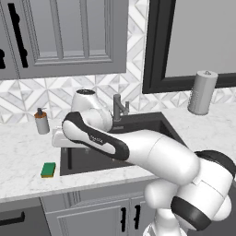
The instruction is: Pick the pan and sponge and place them into the sink. Then turn on the water.
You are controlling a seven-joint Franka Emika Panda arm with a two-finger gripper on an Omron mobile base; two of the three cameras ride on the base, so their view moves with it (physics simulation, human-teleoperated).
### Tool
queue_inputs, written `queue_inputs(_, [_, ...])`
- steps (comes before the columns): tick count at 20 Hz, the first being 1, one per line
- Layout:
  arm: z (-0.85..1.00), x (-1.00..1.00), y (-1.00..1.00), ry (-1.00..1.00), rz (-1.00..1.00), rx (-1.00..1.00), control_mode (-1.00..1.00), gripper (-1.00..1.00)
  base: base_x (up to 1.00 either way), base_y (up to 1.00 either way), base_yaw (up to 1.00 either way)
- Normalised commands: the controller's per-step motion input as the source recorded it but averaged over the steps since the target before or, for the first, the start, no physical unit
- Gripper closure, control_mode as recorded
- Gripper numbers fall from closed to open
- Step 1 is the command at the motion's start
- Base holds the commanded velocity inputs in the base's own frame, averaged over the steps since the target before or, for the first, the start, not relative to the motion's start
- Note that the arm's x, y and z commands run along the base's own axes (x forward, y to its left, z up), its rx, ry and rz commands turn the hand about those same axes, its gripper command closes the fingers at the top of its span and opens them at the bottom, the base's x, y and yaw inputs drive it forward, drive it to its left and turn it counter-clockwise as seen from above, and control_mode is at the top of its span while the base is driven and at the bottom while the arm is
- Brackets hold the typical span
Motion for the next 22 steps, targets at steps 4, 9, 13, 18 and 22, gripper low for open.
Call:
queue_inputs(4, [0.0,-0.06,0.02,0.0,0.15,-0.07,-1.0,-1.0,0.0,0.0,0.0])
queue_inputs(9, [-0.11,0.0,0.32,0.0,-0.01,-0.1,-1.0,-1.0,0.0,0.0,0.0])
queue_inputs(13, [-0.24,0.0,0.34,0.0,-0.1,-0.01,-1.0,-1.0,0.0,0.0,0.0])
queue_inputs(18, [-0.23,0.04,0.08,0.0,-0.06,0.0,-1.0,-1.0,0.0,0.0,0.0])
queue_inputs(22, [-0.24,0.1,0.31,0.0,-0.06,0.0,-1.0,-1.0,0.0,0.0,0.0])
